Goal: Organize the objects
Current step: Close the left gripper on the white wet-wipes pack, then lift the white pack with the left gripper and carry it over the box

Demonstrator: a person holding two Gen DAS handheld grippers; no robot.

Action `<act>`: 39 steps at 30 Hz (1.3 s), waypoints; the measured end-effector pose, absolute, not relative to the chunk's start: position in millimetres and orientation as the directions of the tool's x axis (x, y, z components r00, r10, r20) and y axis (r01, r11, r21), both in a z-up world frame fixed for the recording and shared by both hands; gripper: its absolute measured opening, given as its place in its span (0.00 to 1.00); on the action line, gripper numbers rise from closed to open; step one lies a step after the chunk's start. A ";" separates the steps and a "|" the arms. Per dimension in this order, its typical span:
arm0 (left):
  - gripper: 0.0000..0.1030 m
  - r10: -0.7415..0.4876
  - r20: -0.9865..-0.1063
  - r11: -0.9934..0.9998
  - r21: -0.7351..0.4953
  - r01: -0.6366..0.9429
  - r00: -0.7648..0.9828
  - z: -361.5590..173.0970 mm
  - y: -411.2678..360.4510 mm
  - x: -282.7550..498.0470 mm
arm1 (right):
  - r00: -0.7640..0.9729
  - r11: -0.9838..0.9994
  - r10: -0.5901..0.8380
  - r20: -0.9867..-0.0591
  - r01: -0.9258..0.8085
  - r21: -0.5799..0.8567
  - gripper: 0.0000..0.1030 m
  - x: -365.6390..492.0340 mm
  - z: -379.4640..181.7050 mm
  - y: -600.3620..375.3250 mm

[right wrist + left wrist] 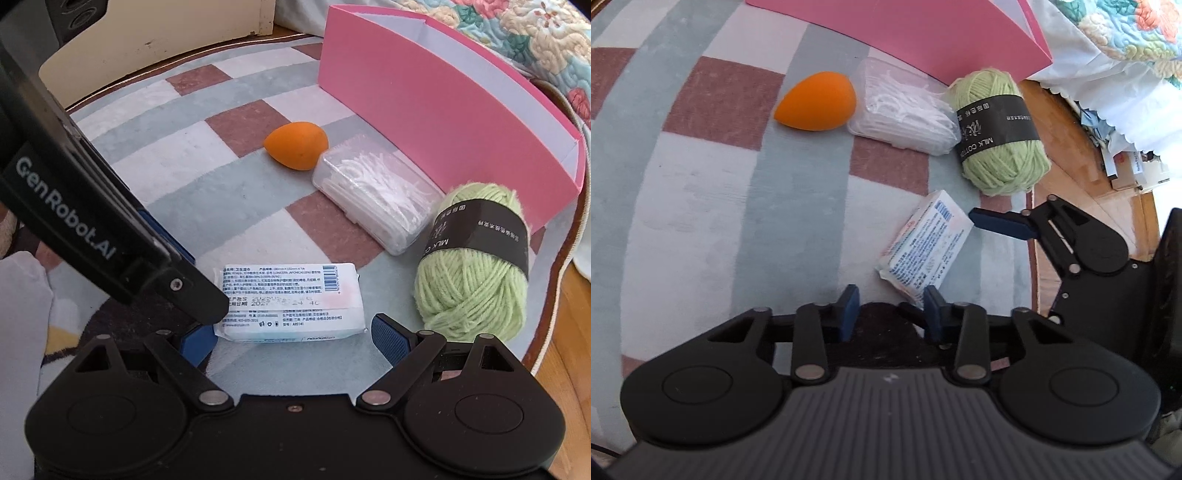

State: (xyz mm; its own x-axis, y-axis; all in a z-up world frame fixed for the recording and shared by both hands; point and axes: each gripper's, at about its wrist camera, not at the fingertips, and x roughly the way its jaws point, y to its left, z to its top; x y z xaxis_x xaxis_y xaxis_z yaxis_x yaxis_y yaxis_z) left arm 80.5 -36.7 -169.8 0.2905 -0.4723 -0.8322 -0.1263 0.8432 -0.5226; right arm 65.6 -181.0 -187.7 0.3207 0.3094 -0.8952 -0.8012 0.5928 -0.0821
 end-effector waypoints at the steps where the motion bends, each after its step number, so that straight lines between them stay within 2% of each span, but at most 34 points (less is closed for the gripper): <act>1: 0.31 -0.472 -0.832 0.843 -0.523 -0.125 0.293 -170.3 -37.4 80.6 | 0.318 0.592 0.316 -0.894 -0.802 -0.075 0.90 66.9 -189.1 -182.3; 2: 0.26 -0.471 -0.831 0.843 -0.523 -0.127 0.296 -171.1 -37.8 80.6 | 0.313 0.591 0.324 -0.893 -0.804 -0.067 0.90 69.6 -191.6 -182.6; 5: 0.24 -0.483 -0.820 0.830 -0.540 -0.137 0.305 -173.4 -36.4 81.8 | 0.303 0.594 0.339 -0.891 -0.803 -0.047 0.90 72.2 -192.8 -184.3; 14: 0.23 -0.458 -0.816 0.845 -0.523 -0.113 0.354 -170.8 -41.1 88.0 | 0.322 0.650 0.361 -0.875 -0.760 -0.012 0.90 68.1 -195.3 -187.3; 19: 0.22 -0.416 -0.814 0.853 -0.504 -0.136 0.406 -164.3 -28.7 90.4 | 0.272 0.661 0.412 -0.870 -0.746 0.079 0.89 67.8 -191.4 -186.8; 25: 0.22 -0.376 -0.844 0.863 -0.469 -0.189 0.382 -168.4 -16.9 96.4 | 0.266 0.677 0.460 -0.847 -0.722 0.141 0.78 66.4 -191.9 -185.2; 29: 0.22 -0.391 -0.845 0.855 -0.480 -0.197 0.364 -171.1 -15.8 95.0 | 0.288 0.712 0.439 -0.851 -0.689 0.134 0.62 72.1 -192.8 -189.1; 31: 0.23 -0.405 -0.844 0.850 -0.489 -0.193 0.353 -173.7 -16.5 95.5 | 0.286 0.729 0.443 -0.850 -0.666 0.156 0.57 76.7 -192.6 -190.2; 39: 0.23 -0.390 -0.845 0.866 -0.472 -0.167 0.367 -172.1 -21.0 96.1 | 0.304 0.723 0.454 -0.837 -0.675 0.147 0.55 76.5 -193.9 -190.7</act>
